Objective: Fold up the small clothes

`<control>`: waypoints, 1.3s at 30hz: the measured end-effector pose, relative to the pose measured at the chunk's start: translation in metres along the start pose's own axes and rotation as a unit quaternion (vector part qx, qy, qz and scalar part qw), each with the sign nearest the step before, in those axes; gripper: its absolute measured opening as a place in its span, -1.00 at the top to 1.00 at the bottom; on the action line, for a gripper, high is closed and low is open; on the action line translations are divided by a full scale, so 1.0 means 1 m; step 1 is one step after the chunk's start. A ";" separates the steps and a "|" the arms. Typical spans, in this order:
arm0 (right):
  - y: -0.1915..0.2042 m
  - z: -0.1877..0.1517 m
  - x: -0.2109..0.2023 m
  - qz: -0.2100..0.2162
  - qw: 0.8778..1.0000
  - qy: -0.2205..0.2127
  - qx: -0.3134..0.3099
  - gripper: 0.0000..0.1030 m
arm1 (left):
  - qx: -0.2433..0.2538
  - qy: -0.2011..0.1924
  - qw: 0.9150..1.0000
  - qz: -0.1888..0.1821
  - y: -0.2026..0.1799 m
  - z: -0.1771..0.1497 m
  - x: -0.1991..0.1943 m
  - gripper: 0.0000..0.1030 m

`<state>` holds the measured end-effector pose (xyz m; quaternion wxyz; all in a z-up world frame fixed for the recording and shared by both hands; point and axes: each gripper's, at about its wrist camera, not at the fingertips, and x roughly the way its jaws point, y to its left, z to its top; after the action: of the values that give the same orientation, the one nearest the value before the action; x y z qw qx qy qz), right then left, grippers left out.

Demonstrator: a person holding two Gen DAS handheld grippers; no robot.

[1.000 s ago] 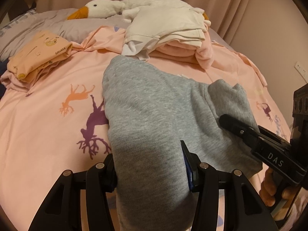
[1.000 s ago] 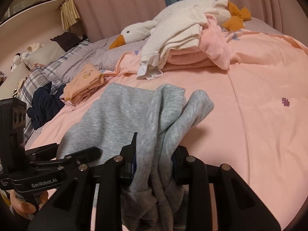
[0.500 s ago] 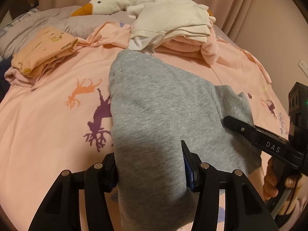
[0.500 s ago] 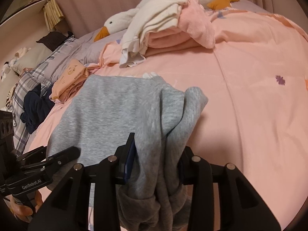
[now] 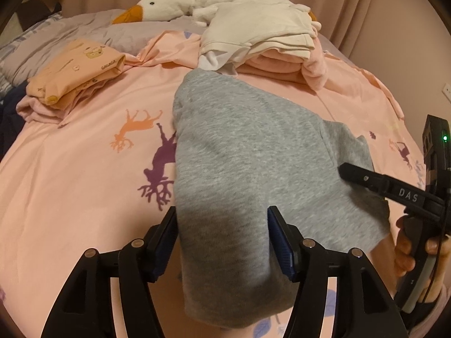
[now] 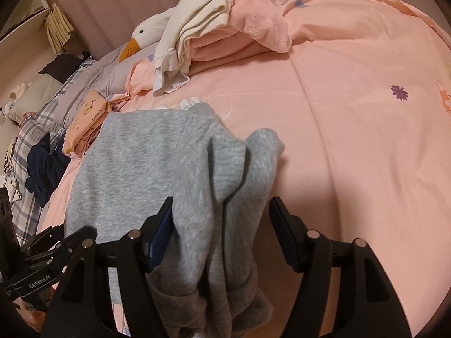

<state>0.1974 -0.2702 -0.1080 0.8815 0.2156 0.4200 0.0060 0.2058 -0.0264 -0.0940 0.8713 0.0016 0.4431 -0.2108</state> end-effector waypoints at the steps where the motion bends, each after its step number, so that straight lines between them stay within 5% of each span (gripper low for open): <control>1: -0.001 0.000 -0.002 -0.001 1.000 0.000 0.001 -0.32 | -0.001 0.000 1.000 0.001 0.001 -0.001 -0.001 -0.24; 20: -0.012 0.006 -0.022 -0.045 0.998 -0.033 0.004 -0.37 | -0.006 0.004 1.000 0.003 0.007 -0.008 -0.003 -0.35; 29: -0.004 0.009 -0.047 -0.090 0.991 -0.100 -0.012 -0.37 | -0.005 0.006 1.000 0.009 0.009 -0.009 -0.006 -0.35; 33: 0.013 0.008 -0.056 -0.060 0.988 -0.138 -0.041 -0.36 | -0.002 0.006 1.000 0.013 0.008 -0.010 -0.007 -0.35; 36: 0.027 0.005 -0.048 -0.010 0.990 -0.125 -0.070 0.01 | -0.003 0.006 1.000 0.014 0.008 -0.011 -0.008 -0.35; 39: 0.035 0.002 -0.033 -0.006 0.992 -0.099 -0.082 0.27 | -0.002 0.007 1.000 0.014 0.008 -0.011 -0.008 -0.35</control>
<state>0.1836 -0.2453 -0.0693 0.9334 0.1392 0.3304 0.0140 0.1964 -0.0142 -0.0960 0.8712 0.0072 0.4491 -0.1981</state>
